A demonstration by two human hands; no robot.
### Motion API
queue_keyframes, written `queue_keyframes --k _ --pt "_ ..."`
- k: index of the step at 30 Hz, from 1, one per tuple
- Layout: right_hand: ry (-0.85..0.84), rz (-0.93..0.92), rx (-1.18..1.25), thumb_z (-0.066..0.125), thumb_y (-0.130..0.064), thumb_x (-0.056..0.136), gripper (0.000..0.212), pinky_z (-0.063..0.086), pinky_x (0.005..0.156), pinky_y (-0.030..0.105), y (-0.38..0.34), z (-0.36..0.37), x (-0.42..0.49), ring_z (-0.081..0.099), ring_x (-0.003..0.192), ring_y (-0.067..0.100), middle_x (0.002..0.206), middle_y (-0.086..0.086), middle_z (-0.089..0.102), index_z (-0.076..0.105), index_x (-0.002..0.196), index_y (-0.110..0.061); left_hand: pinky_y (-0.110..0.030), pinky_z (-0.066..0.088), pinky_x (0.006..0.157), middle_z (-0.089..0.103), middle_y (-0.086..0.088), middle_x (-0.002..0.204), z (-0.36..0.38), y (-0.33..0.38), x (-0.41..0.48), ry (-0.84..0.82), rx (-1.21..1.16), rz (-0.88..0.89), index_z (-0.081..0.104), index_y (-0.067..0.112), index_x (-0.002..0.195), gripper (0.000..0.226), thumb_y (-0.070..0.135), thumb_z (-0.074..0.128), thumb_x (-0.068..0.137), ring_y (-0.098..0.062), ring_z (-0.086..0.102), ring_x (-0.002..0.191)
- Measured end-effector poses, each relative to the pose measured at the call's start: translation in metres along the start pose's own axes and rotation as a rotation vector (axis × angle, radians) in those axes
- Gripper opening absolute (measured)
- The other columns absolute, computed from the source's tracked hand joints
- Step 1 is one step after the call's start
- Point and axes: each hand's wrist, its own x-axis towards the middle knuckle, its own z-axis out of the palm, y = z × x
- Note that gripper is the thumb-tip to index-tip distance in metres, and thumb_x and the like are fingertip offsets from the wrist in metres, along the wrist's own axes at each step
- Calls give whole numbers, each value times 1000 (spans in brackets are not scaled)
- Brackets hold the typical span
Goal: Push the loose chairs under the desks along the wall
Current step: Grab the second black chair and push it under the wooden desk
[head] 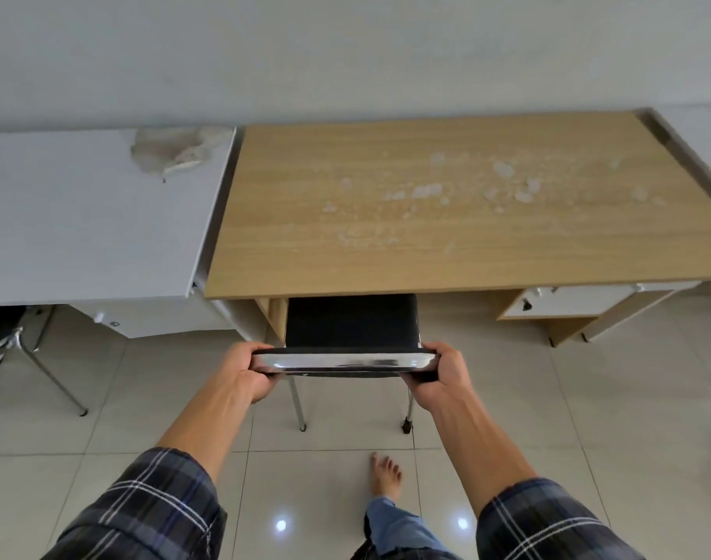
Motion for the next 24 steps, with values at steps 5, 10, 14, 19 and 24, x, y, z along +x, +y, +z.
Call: queue_keyframes --k 5,10,14,19,24 --pt "11 30 -69 62 -3 81 14 63 76 45 -34 48 39 64 91 35 94 16 59 57 94 -5 -40 53 63 57 -15 90 47 29 13 3 -62 -13 55 0 83 7 -6 59 84 -32 62 77" --pt "30 57 -104 61 -2 81 16 63 65 43 -44 78 58 62 87 33 91 14 55 55 95 -6 -37 54 46 55 -10 82 71 56 26 48 -64 -27 54 2 77 12 -7 58 84 -24 57 59" --pt "85 64 -108 60 -2 82 17 60 78 43 -39 83 61 62 82 32 90 15 58 58 99 -4 -38 52 44 56 -10 85 69 63 34 76 -61 -40 55 4 79 12 -8 59 82 -25 61 65" --pt "106 31 -169 61 -3 81 24 60 86 49 -39 89 53 64 85 35 96 18 63 60 104 -4 -42 57 73 57 -14 86 70 61 35 68 -37 16 56 1 79 10 -9 58 82 -29 61 71" --pt "67 16 -243 67 -13 87 12 60 84 53 -38 81 24 65 97 39 99 20 62 59 89 -4 -51 55 84 58 -19 99 57 47 23 -54 -25 111 54 4 92 11 6 64 88 -38 60 90"
